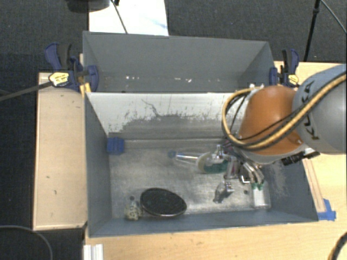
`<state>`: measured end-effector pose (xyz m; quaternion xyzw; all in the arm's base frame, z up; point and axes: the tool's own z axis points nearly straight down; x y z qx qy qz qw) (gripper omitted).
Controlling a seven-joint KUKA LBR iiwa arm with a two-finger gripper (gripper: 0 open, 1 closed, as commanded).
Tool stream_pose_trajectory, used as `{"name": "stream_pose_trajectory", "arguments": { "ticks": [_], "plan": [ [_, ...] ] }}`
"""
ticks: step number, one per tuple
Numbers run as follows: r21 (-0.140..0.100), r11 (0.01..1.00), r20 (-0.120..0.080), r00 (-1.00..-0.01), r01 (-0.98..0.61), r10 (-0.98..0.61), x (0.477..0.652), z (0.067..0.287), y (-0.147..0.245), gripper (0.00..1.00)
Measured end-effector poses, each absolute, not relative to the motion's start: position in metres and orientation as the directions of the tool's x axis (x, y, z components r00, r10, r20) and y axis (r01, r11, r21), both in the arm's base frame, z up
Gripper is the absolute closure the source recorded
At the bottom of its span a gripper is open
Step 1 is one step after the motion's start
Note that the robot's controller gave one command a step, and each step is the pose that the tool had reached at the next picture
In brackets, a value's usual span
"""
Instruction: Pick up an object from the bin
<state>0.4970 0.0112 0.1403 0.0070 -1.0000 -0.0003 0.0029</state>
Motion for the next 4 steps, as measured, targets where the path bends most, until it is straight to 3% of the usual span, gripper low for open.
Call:
{"name": "stream_pose_trajectory", "arguments": {
  "ticks": [1,2,3,4],
  "plan": [
    [0.007,0.997,-0.033,-0.996,0.082,0.082,0.542,0.097,-0.034,0.00],
    [0.000,1.000,-0.021,-1.000,-0.015,-0.015,0.586,0.077,-0.063,0.00],
    [0.000,1.000,-0.012,-1.000,-0.012,-0.012,0.582,0.076,-0.063,1.00],
    [-0.001,1.000,-0.011,-1.000,-0.003,-0.003,0.581,0.229,-0.068,1.00]
  ]
}}
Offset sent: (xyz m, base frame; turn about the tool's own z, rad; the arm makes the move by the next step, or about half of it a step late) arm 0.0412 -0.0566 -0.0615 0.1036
